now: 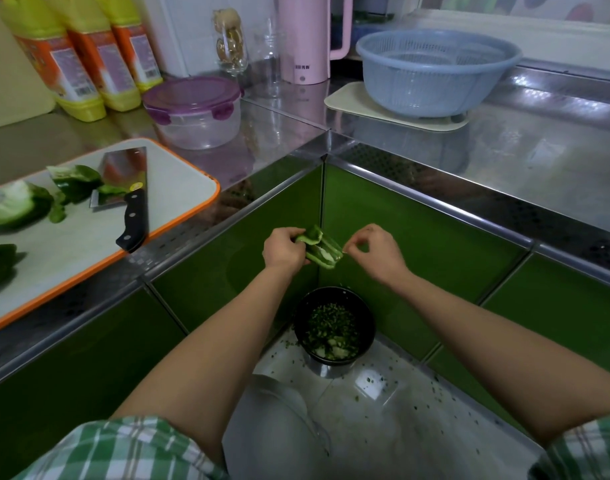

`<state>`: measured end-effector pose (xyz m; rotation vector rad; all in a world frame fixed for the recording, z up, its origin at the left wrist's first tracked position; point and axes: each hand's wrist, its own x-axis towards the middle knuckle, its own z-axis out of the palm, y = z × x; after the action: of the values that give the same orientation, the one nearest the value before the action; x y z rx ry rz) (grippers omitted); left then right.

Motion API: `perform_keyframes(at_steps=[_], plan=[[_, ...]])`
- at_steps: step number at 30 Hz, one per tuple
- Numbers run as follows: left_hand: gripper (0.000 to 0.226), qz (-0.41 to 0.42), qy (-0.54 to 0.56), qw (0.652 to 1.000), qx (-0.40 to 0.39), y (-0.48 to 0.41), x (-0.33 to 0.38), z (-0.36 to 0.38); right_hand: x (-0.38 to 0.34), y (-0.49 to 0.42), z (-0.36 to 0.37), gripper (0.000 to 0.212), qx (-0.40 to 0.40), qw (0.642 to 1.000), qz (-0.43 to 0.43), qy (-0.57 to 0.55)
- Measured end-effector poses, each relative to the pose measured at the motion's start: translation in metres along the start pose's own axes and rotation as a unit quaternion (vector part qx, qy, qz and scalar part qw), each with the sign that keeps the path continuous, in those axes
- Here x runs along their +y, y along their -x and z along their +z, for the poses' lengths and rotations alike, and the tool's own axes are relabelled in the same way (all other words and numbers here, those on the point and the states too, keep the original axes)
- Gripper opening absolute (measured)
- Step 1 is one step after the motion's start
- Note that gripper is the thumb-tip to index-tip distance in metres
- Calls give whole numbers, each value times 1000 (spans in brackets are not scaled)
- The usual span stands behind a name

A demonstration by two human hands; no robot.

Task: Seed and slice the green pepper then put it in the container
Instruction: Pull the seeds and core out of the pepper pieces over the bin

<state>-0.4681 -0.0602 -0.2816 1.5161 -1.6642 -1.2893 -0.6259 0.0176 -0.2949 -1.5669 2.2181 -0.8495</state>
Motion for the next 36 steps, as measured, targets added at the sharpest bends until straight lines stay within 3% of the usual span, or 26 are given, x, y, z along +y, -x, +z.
perform_keyframes(at_steps=[6,13,20,28,36], plan=[[30,27,9,999,-20,8,7,14,-22,-6,9,17,11,999,-40,-5],[32,47,-33,995,83,4,7,5,-3,5,5,6,26,999,-19,-4],[26,27,-9,999,14,11,10,10,-29,-5,6,14,0,999,-46,5],[20,-4,34,999,-9,10,11,10,-37,-1,10,10,18,997,31,-62],[19,-5,58,998,-7,12,11,15,-43,0,10,17,58,994,71,-57]])
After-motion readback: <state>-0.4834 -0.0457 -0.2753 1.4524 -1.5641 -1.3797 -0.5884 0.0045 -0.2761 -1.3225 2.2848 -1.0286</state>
